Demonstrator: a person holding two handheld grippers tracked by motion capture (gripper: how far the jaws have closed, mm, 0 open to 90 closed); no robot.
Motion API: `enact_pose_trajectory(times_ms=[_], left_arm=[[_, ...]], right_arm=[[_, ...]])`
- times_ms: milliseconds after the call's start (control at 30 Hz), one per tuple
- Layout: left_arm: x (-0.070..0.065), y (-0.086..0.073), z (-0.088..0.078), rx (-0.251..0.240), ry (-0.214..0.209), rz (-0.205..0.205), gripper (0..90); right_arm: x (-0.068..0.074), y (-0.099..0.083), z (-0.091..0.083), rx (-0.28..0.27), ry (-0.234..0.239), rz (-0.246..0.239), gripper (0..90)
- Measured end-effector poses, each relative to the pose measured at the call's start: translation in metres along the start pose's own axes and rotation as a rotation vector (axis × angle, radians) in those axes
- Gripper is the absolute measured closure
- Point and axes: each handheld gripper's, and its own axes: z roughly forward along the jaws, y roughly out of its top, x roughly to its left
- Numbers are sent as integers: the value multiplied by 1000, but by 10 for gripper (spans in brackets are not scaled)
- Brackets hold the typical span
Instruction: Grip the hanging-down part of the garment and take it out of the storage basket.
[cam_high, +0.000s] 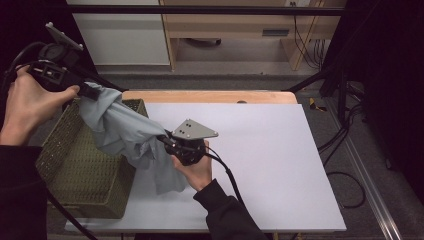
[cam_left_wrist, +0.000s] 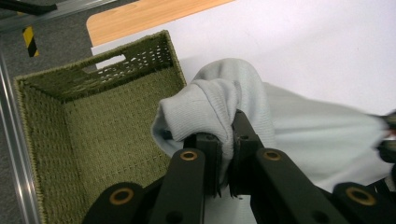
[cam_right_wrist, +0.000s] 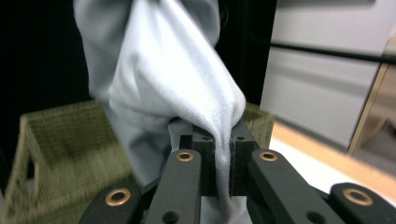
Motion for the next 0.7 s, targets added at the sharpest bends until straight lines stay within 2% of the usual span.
enact_pose_trajectory(times_ms=[100,200,267,367,500,600,700], left_arm=[[-2,-1,5,8,3,4,846],[-3,-2,8,8,0,9,846],[-3,-3,9,6,-2,8,846],[-2,-3,11,5,-5,10,846],[-2,-4,13,8,-4,5,846],[-2,-4,13,14,-4,3,846],[-2,-4,14,19,-2,-1,846]], right_arm=[[0,-18,9,27,23,28,807],[1,-29,15,50,41,53,732],[1,-33,16,65,55,70,649],[3,-35,15,94,66,52,486],[5,-36,0,70,96,57,311],[3,-36,-17,59,78,49,230],[-5,-35,-38,35,43,43,184]])
